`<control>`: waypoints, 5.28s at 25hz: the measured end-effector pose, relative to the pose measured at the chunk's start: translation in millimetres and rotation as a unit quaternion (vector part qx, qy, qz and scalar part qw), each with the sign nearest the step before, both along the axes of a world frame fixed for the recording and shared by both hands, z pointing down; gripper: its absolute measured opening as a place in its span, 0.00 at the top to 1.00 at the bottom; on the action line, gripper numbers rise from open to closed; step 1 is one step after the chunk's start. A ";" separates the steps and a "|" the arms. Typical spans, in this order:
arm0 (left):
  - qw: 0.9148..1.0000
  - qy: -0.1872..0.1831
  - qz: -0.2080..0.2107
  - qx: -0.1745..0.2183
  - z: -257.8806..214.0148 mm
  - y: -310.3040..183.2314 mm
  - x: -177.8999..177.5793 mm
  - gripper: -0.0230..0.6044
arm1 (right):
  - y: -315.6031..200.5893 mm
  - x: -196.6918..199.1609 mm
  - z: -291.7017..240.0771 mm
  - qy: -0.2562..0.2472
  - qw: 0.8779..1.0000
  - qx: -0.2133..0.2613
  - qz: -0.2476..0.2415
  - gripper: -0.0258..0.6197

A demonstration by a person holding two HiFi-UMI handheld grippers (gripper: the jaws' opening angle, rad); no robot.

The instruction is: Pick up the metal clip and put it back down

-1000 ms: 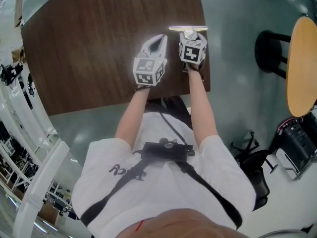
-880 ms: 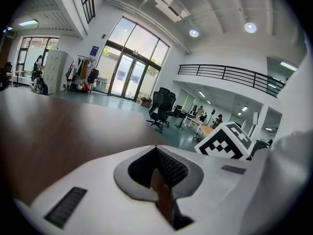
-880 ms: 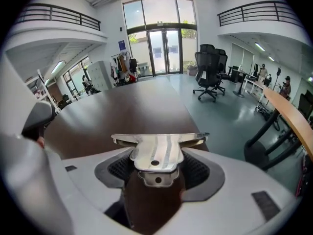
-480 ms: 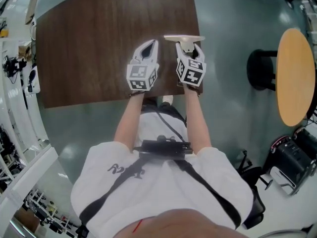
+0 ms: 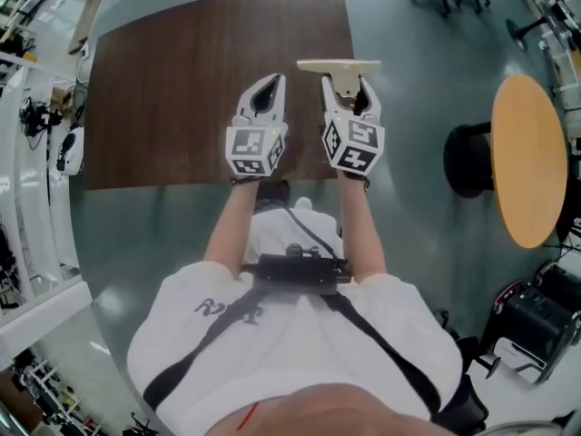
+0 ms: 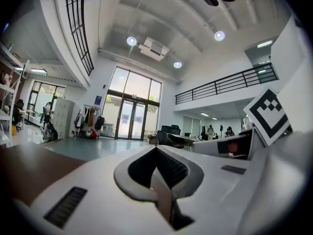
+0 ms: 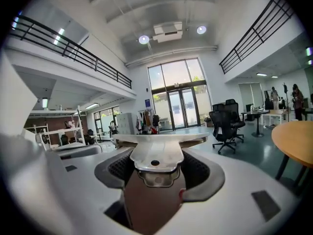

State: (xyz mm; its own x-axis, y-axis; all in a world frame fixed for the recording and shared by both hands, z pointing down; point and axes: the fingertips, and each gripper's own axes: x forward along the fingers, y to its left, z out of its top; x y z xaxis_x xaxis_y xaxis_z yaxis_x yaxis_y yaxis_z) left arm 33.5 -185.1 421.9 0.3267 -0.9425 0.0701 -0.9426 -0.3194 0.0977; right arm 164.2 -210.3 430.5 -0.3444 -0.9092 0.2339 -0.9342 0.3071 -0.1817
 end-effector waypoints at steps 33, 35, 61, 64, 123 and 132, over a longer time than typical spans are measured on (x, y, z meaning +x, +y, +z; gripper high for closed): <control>0.997 0.043 -0.033 0.062 -87.5 13.3 -39.1 0.95 | 18.1 -65.3 -104.5 -0.017 0.995 0.070 -0.066 0.50; 0.997 0.043 -0.036 0.060 -86.7 2.5 -52.2 0.95 | 6.2 -78.6 -99.3 -0.018 0.996 0.062 -0.068 0.50; 0.990 0.022 -0.120 -0.071 73.7 -105.4 -263.4 0.95 | -137.6 -288.7 98.6 0.053 0.983 -0.119 -0.127 0.50; 0.988 0.031 -0.121 -0.094 108.7 -118.5 -280.9 0.95 | -152.8 -305.1 134.3 0.068 0.980 -0.144 -0.120 0.50; 0.997 0.025 -0.044 -0.053 25.6 -39.0 -197.7 0.95 | -51.2 -207.8 46.4 -0.001 0.994 -0.024 -0.109 0.84; 1.000 0.015 -0.027 -0.001 -27.8 -3.6 -157.2 0.95 | 0.4 -210.4 -37.2 -0.022 0.988 0.054 -0.144 0.95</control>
